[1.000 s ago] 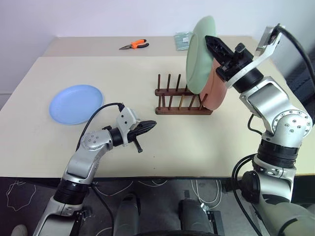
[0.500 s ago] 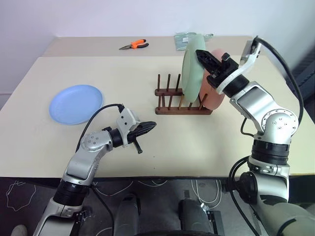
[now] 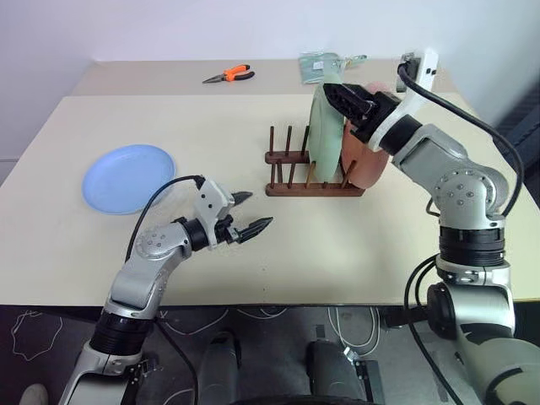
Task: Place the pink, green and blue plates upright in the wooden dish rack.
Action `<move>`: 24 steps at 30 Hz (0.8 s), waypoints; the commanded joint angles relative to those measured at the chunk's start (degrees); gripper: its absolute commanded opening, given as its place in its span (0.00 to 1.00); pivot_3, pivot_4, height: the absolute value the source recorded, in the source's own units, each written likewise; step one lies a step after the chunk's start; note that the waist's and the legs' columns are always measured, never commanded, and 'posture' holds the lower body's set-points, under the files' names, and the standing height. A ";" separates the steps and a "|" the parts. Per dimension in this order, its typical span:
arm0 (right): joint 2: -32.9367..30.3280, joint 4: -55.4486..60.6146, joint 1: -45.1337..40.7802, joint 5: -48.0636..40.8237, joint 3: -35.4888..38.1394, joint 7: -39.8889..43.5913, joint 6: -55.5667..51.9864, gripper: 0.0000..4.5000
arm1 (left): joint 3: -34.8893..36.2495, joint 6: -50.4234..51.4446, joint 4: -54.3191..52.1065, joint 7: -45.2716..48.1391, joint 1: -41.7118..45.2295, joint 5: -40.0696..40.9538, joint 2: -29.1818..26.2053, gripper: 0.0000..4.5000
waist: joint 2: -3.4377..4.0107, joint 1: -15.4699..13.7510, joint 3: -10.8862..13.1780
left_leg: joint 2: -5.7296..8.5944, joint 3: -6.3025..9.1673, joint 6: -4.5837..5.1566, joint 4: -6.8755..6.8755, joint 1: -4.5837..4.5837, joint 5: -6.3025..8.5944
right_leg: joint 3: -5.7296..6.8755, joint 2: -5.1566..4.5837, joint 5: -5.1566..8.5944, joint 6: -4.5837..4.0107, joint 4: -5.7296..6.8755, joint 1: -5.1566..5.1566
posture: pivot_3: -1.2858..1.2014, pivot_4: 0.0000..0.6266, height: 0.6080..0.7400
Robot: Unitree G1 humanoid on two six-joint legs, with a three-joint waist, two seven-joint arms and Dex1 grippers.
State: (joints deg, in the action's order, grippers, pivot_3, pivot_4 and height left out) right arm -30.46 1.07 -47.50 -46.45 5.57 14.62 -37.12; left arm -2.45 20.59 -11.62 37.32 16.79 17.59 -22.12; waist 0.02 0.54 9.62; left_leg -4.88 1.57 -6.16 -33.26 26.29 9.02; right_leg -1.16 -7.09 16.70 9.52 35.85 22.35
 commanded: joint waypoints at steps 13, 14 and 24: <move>-4.21 18.85 4.65 23.13 -16.52 21.70 15.96 0.99 | 29.09 18.42 0.47 -44.50 3.78 -6.21 4.43 0.87 | -0.23 -0.06 0.07 | -0.02 0.17 -0.27 0.12 -0.03 -0.26 | 0.03 0.10 0.02 0.05 0.26 0.10 | 0.52 0.24 1.00; -3.12 19.56 5.79 23.34 -17.61 22.04 15.95 0.99 | 30.28 20.71 -1.17 -45.17 3.54 -4.82 5.35 0.87 | -0.33 -0.31 0.12 | -0.01 0.19 -0.32 0.10 -0.02 -0.29 | 0.03 0.10 0.02 0.05 0.27 0.07 | 0.52 0.24 1.00; 4.53 23.23 14.89 26.00 -22.61 21.99 13.93 0.99 | 45.20 34.86 -1.32 -50.96 8.86 8.68 13.63 0.87 | -0.61 -1.12 0.11 | 0.00 0.36 -0.34 0.04 -0.02 -0.79 | 0.06 0.18 -0.20 -0.36 0.28 0.00 | 0.52 0.24 1.00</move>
State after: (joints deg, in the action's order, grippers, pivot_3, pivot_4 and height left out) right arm -26.79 21.35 -32.19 -20.54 -17.69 36.99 -23.14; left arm 40.03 54.78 -13.31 -12.88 24.04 23.55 -8.13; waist -0.60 -0.58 9.72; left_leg -4.89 1.95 -6.52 -33.22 26.27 8.20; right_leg -1.10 -6.89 16.47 9.13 36.14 22.36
